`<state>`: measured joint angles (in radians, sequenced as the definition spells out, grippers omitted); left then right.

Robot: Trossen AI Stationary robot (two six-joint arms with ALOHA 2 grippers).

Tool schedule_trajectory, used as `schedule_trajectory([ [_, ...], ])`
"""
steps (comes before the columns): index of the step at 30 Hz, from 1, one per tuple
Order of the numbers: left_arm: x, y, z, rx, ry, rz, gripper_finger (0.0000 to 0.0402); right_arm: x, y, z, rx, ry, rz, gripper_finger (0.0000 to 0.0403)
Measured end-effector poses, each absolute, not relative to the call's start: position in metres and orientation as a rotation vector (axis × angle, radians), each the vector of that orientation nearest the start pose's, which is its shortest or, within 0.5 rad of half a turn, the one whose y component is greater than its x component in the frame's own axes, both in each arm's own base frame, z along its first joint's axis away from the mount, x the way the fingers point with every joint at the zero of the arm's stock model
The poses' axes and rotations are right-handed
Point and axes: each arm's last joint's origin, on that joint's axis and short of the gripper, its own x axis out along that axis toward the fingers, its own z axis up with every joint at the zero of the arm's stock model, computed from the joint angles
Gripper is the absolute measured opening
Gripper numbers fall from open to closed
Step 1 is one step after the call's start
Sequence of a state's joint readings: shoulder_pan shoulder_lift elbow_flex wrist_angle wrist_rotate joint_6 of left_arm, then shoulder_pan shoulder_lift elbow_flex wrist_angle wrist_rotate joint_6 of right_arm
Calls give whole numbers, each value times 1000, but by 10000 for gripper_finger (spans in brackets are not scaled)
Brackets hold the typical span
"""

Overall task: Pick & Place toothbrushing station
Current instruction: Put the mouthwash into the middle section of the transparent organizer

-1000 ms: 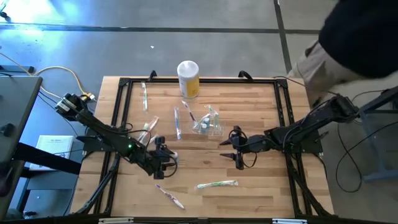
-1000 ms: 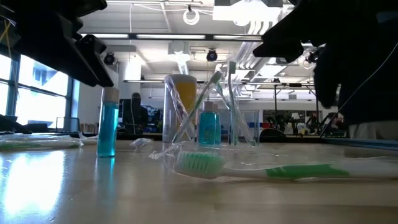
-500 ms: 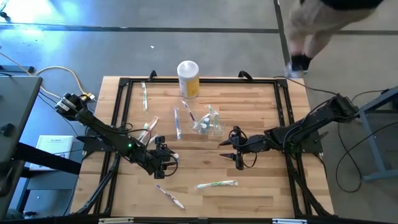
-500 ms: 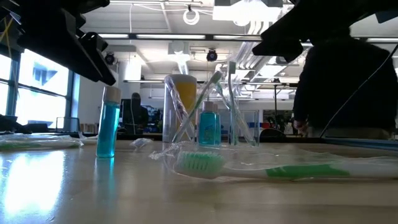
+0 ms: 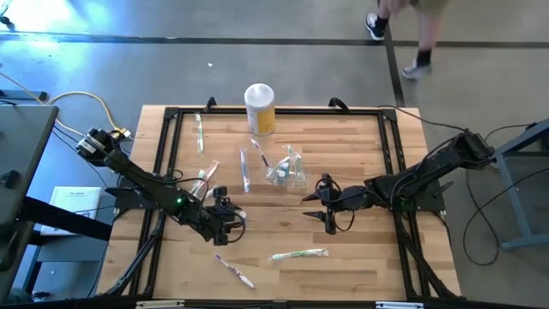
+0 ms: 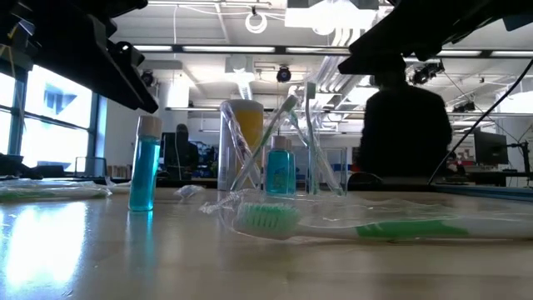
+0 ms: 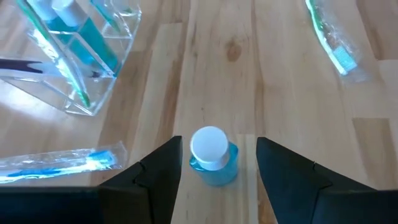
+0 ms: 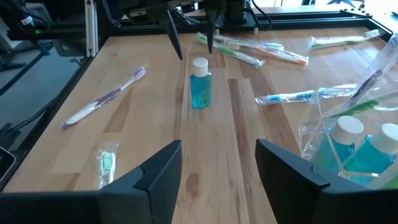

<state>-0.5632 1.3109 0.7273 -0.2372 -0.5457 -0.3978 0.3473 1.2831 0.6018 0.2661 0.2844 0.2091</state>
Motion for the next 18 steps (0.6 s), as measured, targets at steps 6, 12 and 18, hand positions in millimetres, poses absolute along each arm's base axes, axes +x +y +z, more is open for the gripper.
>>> schedule_trajectory([
  [6,221,-121,206,64,682,144,198,248,81,210,78,399,20,195],
  [12,224,-123,203,23,674,160,198,248,81,210,78,399,20,195],
  [18,227,-125,189,54,719,171,198,248,81,210,78,399,20,195],
])
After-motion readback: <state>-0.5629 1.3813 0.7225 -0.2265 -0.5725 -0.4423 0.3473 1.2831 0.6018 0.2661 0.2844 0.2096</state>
